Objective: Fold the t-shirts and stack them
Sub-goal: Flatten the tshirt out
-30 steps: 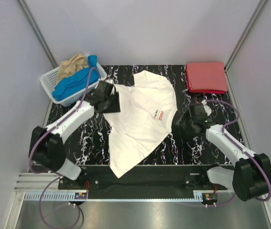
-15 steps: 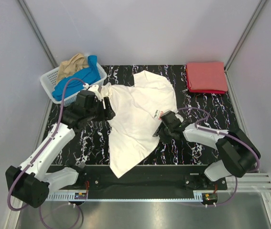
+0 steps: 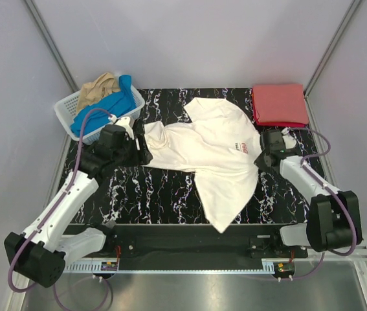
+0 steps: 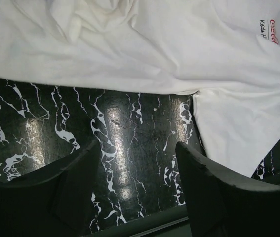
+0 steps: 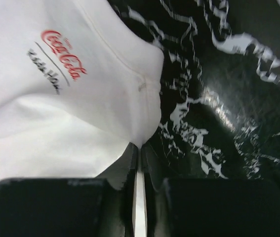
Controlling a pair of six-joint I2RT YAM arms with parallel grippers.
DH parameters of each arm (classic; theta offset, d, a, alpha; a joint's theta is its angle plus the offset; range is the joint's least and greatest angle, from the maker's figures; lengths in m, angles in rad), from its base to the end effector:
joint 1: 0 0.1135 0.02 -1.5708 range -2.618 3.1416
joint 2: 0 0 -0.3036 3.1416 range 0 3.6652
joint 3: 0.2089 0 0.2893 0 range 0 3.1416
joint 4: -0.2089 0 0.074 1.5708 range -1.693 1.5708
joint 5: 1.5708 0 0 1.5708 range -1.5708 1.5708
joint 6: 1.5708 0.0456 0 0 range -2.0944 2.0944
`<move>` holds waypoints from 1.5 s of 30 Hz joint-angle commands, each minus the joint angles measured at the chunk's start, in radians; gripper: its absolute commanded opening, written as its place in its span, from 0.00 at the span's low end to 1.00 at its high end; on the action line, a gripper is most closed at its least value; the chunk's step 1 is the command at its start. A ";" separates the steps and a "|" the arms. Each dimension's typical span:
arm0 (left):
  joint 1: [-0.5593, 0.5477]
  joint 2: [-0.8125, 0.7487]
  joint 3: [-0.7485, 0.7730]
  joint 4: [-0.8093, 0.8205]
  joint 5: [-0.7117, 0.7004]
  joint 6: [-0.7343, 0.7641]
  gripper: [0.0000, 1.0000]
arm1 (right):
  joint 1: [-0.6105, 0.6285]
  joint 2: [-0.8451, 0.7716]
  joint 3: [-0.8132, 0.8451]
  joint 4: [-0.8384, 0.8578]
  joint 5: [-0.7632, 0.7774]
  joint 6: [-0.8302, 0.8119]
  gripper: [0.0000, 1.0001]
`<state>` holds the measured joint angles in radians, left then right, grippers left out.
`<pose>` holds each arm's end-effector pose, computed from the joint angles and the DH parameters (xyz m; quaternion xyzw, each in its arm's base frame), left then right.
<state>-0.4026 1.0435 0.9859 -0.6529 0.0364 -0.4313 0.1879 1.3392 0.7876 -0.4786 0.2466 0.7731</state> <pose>0.2237 -0.0971 0.3415 -0.0054 0.9088 -0.1840 0.3745 0.2807 0.0420 0.2104 0.3073 0.9063 0.0174 0.2898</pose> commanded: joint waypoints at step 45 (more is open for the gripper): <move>0.157 0.744 0.221 0.297 0.042 -0.092 0.18 | 0.081 -0.003 0.041 -0.072 -0.073 0.054 0.53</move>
<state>-0.2375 1.8240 1.1404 -0.3183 0.0525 -0.5587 0.2684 1.3327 0.8276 -0.5861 0.1394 0.8749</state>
